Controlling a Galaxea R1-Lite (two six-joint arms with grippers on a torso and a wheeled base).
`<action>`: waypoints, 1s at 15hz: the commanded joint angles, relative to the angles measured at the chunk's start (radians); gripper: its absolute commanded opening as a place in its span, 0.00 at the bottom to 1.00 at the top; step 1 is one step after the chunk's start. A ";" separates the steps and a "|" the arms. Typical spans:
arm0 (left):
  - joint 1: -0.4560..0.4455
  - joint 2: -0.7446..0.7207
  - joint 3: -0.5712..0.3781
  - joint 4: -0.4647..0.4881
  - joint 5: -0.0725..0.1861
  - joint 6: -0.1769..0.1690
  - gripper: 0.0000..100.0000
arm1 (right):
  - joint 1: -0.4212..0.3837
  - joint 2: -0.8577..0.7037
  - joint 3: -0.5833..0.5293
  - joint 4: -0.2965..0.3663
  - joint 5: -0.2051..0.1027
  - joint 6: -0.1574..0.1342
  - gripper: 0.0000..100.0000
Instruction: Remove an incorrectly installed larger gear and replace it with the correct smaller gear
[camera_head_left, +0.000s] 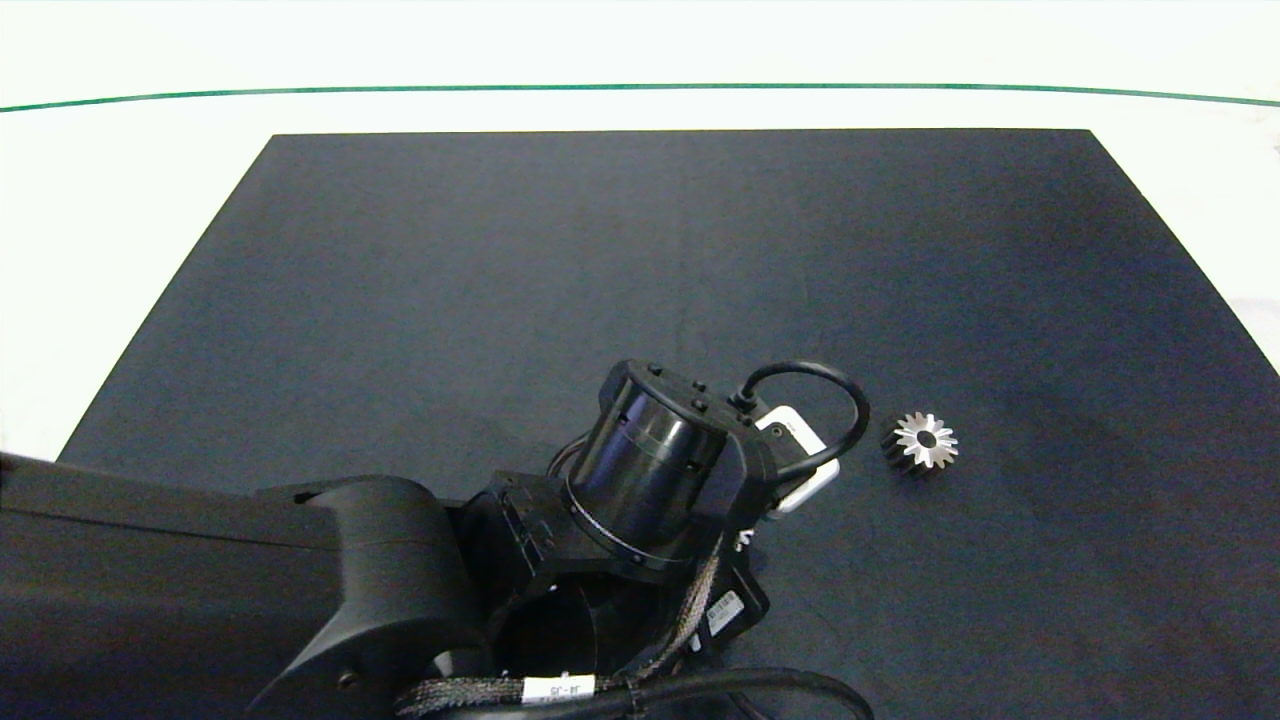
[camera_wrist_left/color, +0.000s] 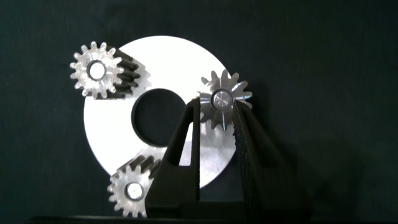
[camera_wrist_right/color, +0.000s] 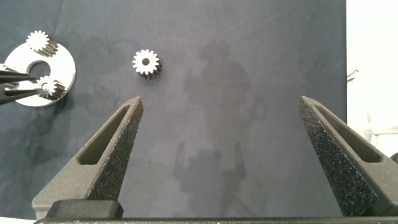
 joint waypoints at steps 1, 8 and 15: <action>0.002 -0.079 0.042 0.001 0.003 0.001 0.25 | -0.002 0.001 0.001 0.005 -0.001 -0.001 1.00; 0.049 -0.297 0.223 0.001 0.010 -0.019 1.00 | -0.010 0.003 0.010 0.007 -0.003 0.009 1.00; 0.166 -0.487 0.381 0.005 0.010 -0.033 1.00 | -0.027 0.001 0.038 0.007 -0.003 0.013 1.00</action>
